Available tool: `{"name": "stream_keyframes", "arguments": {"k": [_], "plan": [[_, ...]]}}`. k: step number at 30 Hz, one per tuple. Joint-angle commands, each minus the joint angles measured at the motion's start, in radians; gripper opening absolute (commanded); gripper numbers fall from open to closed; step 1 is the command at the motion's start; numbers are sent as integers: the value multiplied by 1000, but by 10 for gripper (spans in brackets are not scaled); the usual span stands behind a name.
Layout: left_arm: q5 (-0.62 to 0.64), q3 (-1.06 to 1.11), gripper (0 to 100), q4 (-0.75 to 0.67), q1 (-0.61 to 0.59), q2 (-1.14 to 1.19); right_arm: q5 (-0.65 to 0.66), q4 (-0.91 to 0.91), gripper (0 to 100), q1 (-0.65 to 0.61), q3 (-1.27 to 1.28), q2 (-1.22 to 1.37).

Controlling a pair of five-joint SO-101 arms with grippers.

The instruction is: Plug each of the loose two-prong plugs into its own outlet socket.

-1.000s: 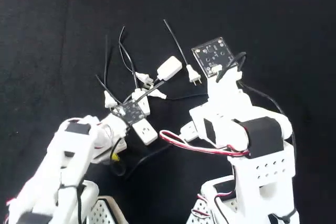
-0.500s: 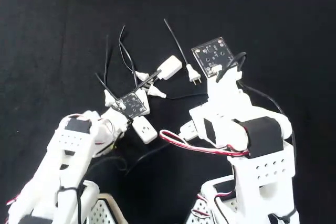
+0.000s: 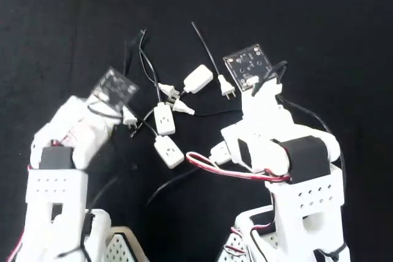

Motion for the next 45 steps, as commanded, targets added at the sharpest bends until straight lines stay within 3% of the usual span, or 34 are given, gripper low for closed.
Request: {"name": "stream_keyframes", "arguments": {"k": [1,6,9,16,19,21,24,27,33,37,41,45], "plan": [[44,-185,29,-164,-58,302,6,-15,254,11,-2,-8],[153,-582,29,-186,-97,825,6,-15,254,12,2,-8],[198,-826,30,-112,-94,1080,6,-58,254,14,41,-8],[239,-1276,34,94,-96,1475,18,-207,254,15,182,-2],[275,-1412,34,186,-94,1579,146,-212,254,17,240,-5],[295,-1491,50,256,-90,1622,235,-213,254,41,283,-5],[321,-1581,144,354,-90,1651,267,-212,254,155,303,-7],[261,-1655,252,473,-84,1651,295,-212,254,304,274,-8],[209,-1956,343,836,-30,1649,387,-173,254,532,199,-5],[206,-1980,343,847,70,1628,387,-153,254,700,179,-7],[110,-1857,343,847,265,1570,396,-166,254,844,196,-7],[95,-1745,343,847,446,1508,396,-233,254,951,246,-8]]}}
